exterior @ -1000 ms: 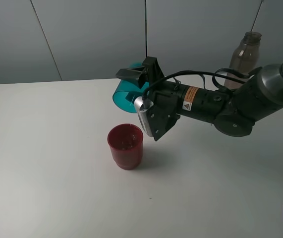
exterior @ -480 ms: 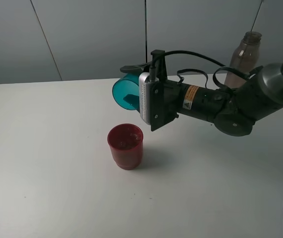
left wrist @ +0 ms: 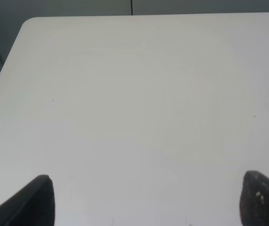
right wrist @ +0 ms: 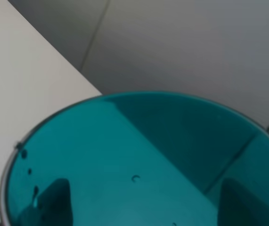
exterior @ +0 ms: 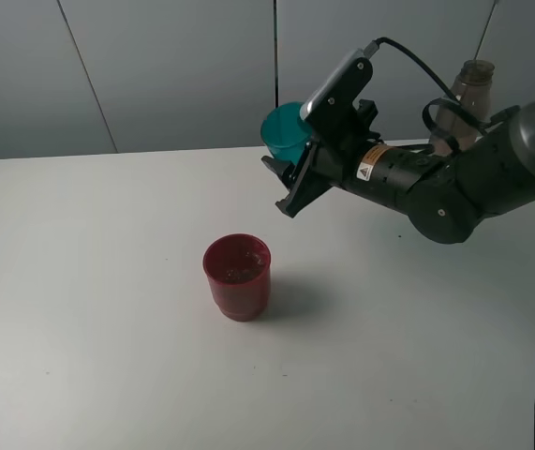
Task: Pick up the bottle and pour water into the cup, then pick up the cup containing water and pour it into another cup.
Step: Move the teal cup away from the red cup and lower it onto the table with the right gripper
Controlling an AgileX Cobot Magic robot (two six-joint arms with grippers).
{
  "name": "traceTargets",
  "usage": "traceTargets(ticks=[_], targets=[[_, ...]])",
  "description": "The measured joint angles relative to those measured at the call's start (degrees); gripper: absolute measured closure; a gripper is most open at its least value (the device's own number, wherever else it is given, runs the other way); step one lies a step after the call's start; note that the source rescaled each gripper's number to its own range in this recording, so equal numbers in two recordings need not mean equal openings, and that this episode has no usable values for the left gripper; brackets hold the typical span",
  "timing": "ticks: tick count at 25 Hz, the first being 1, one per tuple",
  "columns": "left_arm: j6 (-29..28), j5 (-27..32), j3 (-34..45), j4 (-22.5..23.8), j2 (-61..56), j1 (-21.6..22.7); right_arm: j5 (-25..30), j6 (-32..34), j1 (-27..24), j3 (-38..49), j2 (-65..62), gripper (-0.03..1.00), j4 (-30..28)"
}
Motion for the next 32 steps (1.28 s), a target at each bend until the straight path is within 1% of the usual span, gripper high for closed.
traceTargets(ticks=[3,5,7,13,17,26,32], targets=[[0.0,0.0,0.0,0.0,0.0,0.0,3.3,2.2,-0.2,0.0,0.0,0.89,5.7],[0.0,0.0,0.0,0.0,0.0,0.0,3.9,4.4,-0.8,0.0,-0.1,0.89,7.9],[0.0,0.0,0.0,0.0,0.0,0.0,4.0,6.7,-1.5,0.0,-0.1,0.89,8.9],[0.2,0.0,0.0,0.0,0.0,0.0,2.2,10.1,-4.4,-0.1,2.2,0.89,9.4],[0.2,0.0,0.0,0.0,0.0,0.0,2.2,11.3,-5.8,-2.5,6.3,0.89,9.4],[0.0,0.0,0.0,0.0,0.0,0.0,1.9,12.1,-6.2,-10.7,14.1,0.89,9.4],[0.0,0.0,0.0,0.0,0.0,0.0,1.9,12.3,-6.2,-12.9,16.4,0.89,9.4]])
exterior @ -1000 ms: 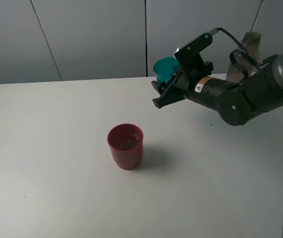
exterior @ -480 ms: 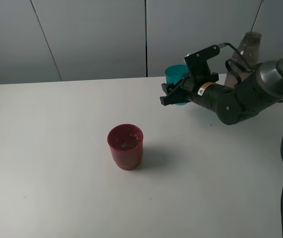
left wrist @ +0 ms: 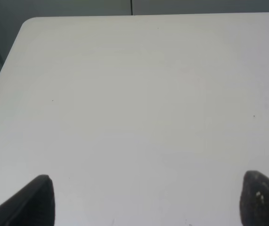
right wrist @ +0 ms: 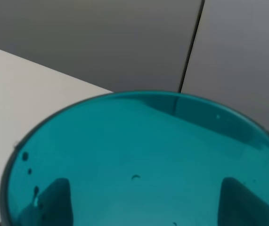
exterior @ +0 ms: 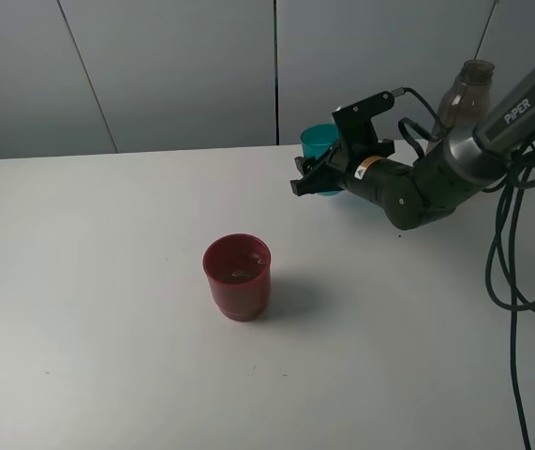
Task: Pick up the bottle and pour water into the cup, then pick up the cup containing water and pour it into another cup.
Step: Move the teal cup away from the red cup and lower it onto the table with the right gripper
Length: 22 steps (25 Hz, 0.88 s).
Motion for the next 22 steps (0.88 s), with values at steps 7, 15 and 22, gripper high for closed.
traceTargets(ticks=[7,15,22], targets=[[0.0,0.0,0.0,0.0,0.0,0.0,0.5,0.2,-0.9,-0.2,1.7,0.89,0.1],[0.0,0.0,0.0,0.0,0.0,0.0,0.8,0.4,-0.9,-0.2,3.2,0.89,0.2],[0.0,0.0,0.0,0.0,0.0,0.0,0.8,3.3,-0.9,-0.2,3.2,0.89,0.2]])
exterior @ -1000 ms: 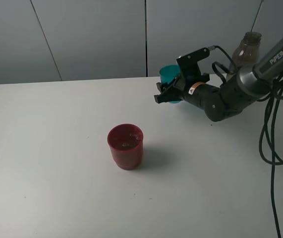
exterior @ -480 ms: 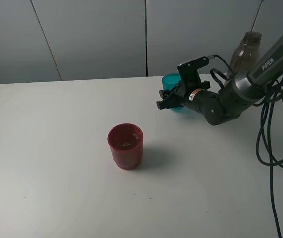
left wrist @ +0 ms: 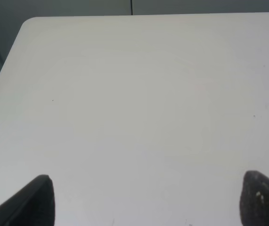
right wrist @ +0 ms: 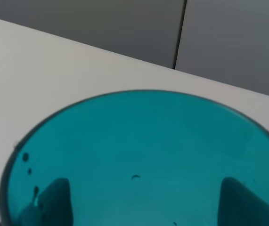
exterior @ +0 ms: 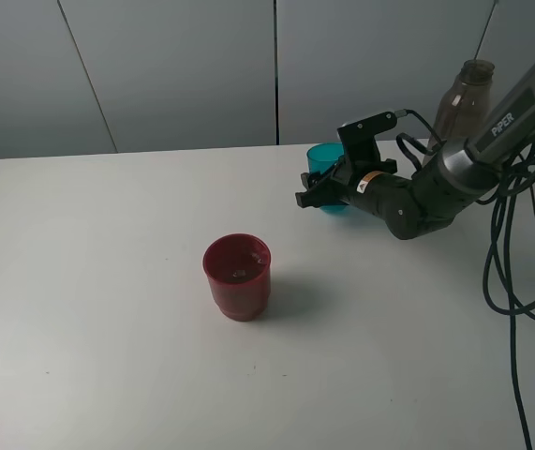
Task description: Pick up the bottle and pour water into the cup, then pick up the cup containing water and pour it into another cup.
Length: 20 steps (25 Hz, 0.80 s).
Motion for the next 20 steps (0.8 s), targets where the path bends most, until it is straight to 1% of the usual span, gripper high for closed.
traceTargets(ticks=[4,5,6,7,8,9,11,15,20], targets=[[0.0,0.0,0.0,0.0,0.0,0.0,0.1,0.8,0.0,0.0,0.0,0.88,0.0],[0.0,0.0,0.0,0.0,0.0,0.0,0.1,1.6,0.0,0.0,0.0,0.72,0.0],[0.0,0.0,0.0,0.0,0.0,0.0,0.1,2.1,0.0,0.0,0.0,0.48,0.0],[0.0,0.0,0.0,0.0,0.0,0.0,0.1,2.3,0.0,0.0,0.0,0.19,0.0],[0.0,0.0,0.0,0.0,0.0,0.0,0.2,2.5,0.0,0.0,0.0,0.07,0.0],[0.0,0.0,0.0,0.0,0.0,0.0,0.5,2.6,0.0,0.0,0.0,0.02,0.0],[0.0,0.0,0.0,0.0,0.0,0.0,1.7,2.9,0.0,0.0,0.0,-0.02,0.0],[0.0,0.0,0.0,0.0,0.0,0.0,2.9,2.9,0.0,0.1,-0.4,-0.02,0.0],[0.0,0.0,0.0,0.0,0.0,0.0,3.3,2.9,0.0,3.0,-3.1,-0.03,0.0]])
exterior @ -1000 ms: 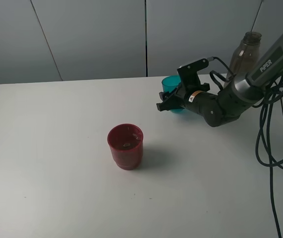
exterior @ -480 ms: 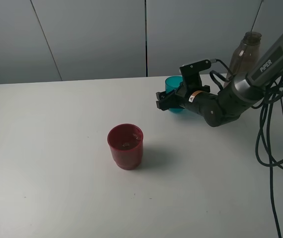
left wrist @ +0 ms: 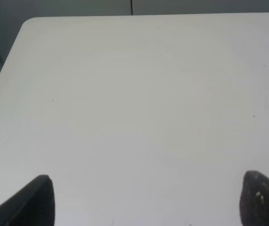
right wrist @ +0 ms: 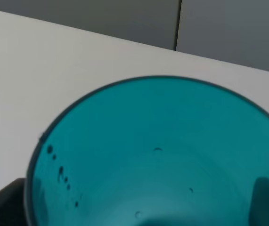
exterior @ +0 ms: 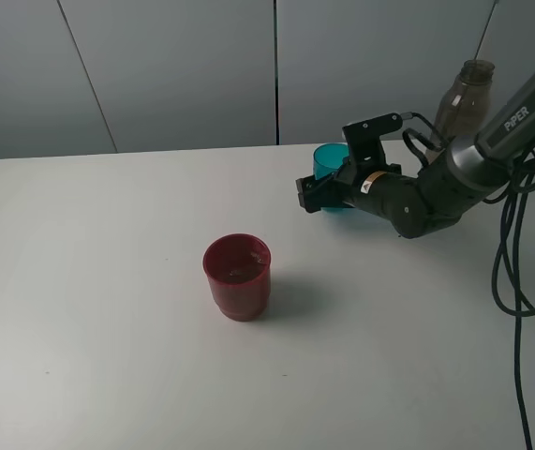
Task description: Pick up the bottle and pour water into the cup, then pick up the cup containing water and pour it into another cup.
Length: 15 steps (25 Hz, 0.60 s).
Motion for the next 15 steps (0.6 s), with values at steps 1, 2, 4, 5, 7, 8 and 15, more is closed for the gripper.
traceTargets(ticks=[1,2,4,5,7,8,15], targets=[[0.0,0.0,0.0,0.0,0.0,0.0,0.1,0.1,0.0,0.8,-0.6,-0.03,0.0],[0.0,0.0,0.0,0.0,0.0,0.0,0.1,0.1,0.0,1.7,-1.2,-0.03,0.0],[0.0,0.0,0.0,0.0,0.0,0.0,0.3,0.1,0.0,3.9,-3.2,-0.03,0.0],[0.0,0.0,0.0,0.0,0.0,0.0,0.4,-0.1,0.0,4.9,-4.0,-0.03,0.0],[0.0,0.0,0.0,0.0,0.0,0.0,1.6,-0.7,0.0,6.6,-6.1,-0.03,0.0],[0.0,0.0,0.0,0.0,0.0,0.0,3.1,-1.4,0.0,7.4,-7.3,-0.03,0.0],[0.0,0.0,0.0,0.0,0.0,0.0,15.9,-3.2,0.0,12.5,-18.3,-0.03,0.0]])
